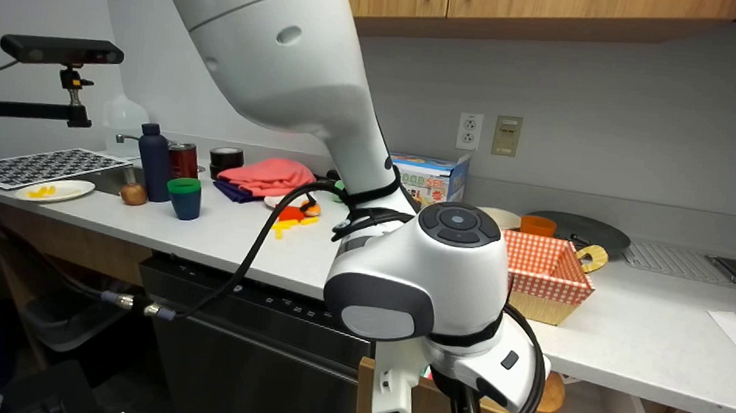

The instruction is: Open the drawer, remove the pineapple and watermelon plush toy from the drawer and put them in the basket then close the drawer

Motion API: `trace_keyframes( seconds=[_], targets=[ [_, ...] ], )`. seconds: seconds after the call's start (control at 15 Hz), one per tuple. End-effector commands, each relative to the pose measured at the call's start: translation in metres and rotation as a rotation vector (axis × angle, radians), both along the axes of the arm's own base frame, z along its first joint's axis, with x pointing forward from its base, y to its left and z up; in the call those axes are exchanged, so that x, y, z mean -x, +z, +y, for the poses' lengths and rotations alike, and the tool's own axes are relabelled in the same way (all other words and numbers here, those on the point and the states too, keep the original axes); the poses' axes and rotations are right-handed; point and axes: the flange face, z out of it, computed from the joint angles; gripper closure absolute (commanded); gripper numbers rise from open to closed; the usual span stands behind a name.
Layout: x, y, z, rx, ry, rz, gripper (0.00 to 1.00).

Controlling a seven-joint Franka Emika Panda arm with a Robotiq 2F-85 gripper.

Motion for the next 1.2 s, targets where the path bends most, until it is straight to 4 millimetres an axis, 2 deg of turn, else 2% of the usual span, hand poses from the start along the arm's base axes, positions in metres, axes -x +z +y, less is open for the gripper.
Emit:
trace_keyframes(
  seconds=[0.0, 0.13, 0.33, 0.6, 0.93, 1.13],
  targets=[
    [-0.010, -0.017, -0.010, 0.099, -0.069, 0.045, 0.00],
    [-0.010, -0.010, -0.016, 0.180, -0.105, 0.062, 0.00],
    [0.003, -0.005, -0.028, 0.294, -0.155, 0.118, 0.00],
    [0.012, 0.004, -0.043, 0.424, -0.212, 0.251, 0.00],
    [0.029, -0.004, -0.061, 0.479, -0.264, 0.498, 0.00],
    [0.035, -0.002, -0.062, 0.499, -0.255, 0.564, 0.00]
  ],
)
